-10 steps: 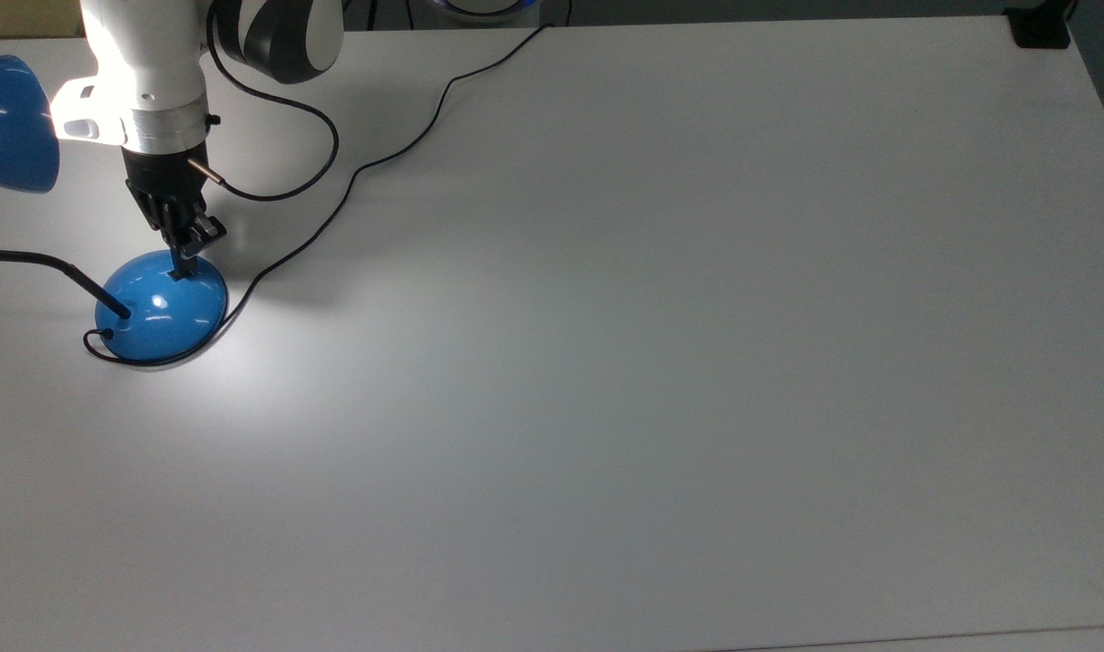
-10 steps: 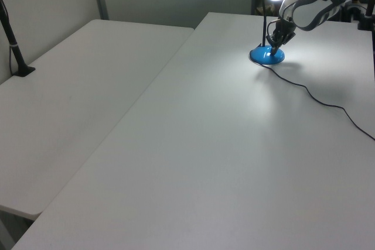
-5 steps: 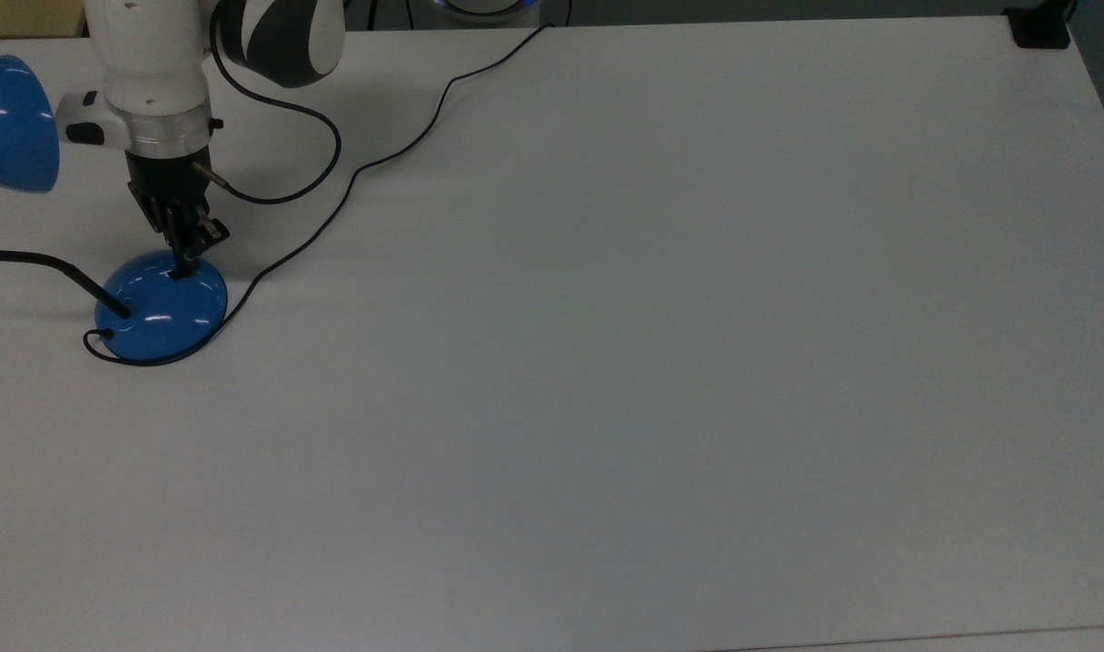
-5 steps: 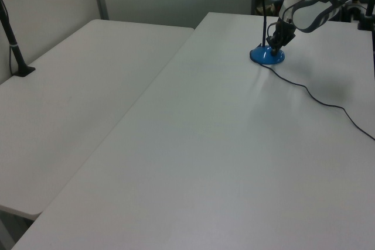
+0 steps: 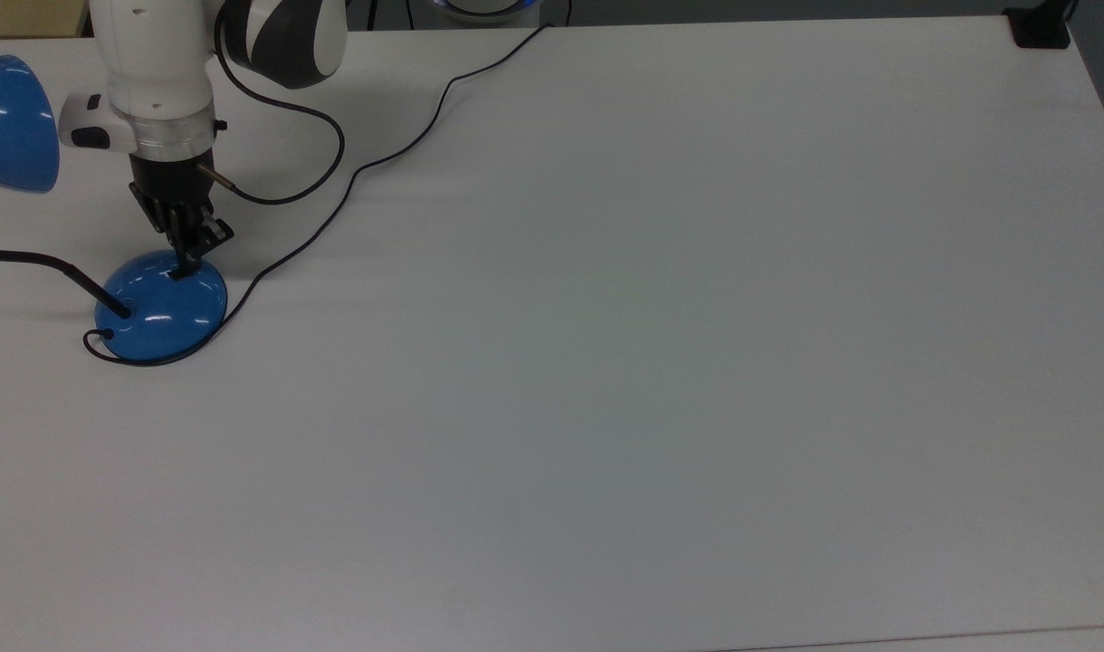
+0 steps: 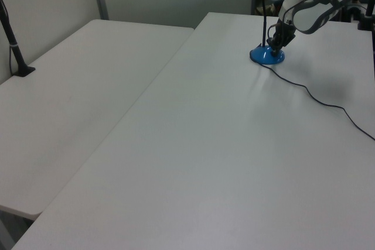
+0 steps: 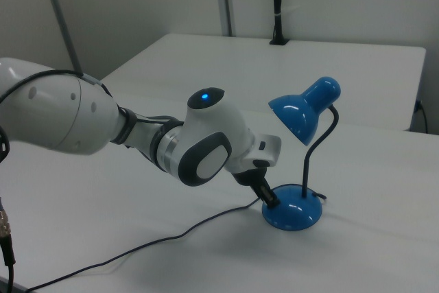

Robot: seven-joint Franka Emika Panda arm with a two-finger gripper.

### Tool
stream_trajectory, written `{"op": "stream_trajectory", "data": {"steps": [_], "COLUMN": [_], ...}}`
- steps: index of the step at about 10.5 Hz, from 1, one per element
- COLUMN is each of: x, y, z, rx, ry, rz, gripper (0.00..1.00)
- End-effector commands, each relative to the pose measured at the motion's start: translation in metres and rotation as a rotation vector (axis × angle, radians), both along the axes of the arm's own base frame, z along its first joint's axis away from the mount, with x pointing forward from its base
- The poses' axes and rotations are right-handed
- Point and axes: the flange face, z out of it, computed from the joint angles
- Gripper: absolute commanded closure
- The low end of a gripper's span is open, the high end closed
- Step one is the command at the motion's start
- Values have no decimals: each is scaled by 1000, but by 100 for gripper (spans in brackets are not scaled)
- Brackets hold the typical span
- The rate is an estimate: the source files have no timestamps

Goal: Turn off the lamp

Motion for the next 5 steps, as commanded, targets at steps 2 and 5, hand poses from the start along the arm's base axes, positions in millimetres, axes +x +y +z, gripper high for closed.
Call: {"op": "stream_trajectory", "data": {"steps": [2, 5], "x": [4, 35], "y": [55, 175], "z": [26, 88], "rx": [43, 47], "ry": [165, 292], "rz": [56, 243], "gripper": [100, 98]}}
